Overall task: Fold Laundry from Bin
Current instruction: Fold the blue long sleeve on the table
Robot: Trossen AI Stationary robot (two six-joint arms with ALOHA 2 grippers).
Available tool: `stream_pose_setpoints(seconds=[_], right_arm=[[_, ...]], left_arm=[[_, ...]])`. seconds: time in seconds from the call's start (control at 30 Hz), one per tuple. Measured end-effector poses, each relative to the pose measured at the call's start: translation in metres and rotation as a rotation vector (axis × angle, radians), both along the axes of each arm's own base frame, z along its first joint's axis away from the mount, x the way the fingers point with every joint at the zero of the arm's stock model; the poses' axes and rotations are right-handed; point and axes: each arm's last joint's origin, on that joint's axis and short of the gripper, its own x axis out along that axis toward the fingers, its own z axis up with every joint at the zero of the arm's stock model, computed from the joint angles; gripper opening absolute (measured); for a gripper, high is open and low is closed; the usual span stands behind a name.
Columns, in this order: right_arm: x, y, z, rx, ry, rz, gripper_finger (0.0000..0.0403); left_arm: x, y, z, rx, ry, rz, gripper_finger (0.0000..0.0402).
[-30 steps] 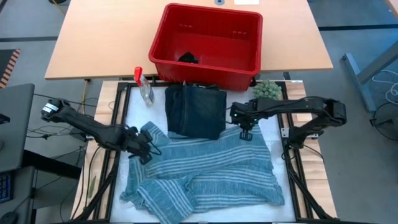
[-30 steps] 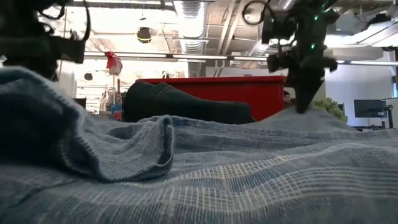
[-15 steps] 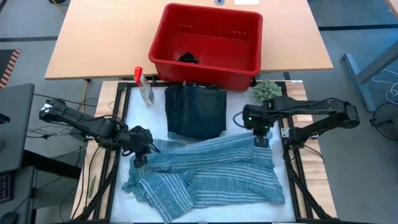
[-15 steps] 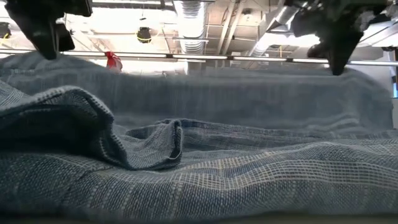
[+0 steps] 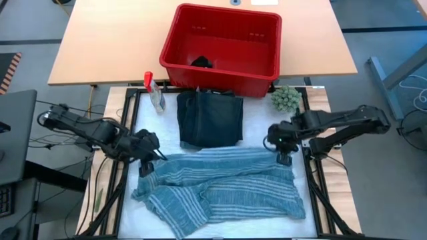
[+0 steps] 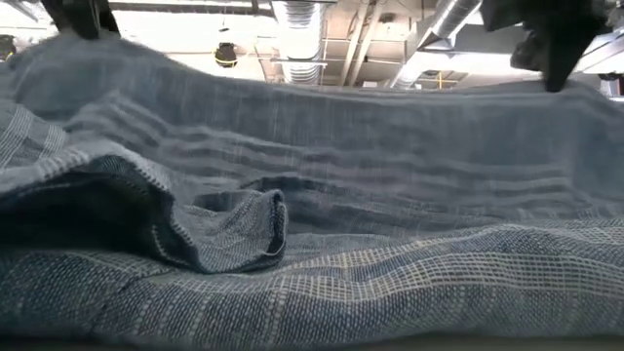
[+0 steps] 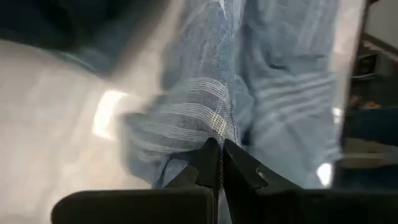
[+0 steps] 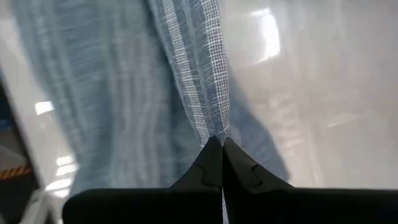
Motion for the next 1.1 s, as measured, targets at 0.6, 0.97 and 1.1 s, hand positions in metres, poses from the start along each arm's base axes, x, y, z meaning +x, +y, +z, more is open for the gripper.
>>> stream_pose_setpoints(seconds=[0.6,0.97,1.1], right_arm=[[0.015,0.129,-0.054,0.034,0.142,0.08,0.0026],[0.029,0.133,-0.062,0.237,0.231,0.133,0.0157],[0.03,0.118,-0.03,0.337,0.019,0.139,0.0205]], left_arm=[[0.03,-0.109,-0.06,-0.137,0.238,-0.146,0.0],[0.042,-0.126,-0.083,-0.192,0.339,-0.191,0.0],[0.043,-0.127,-0.082,-0.209,0.334,-0.169,0.0]])
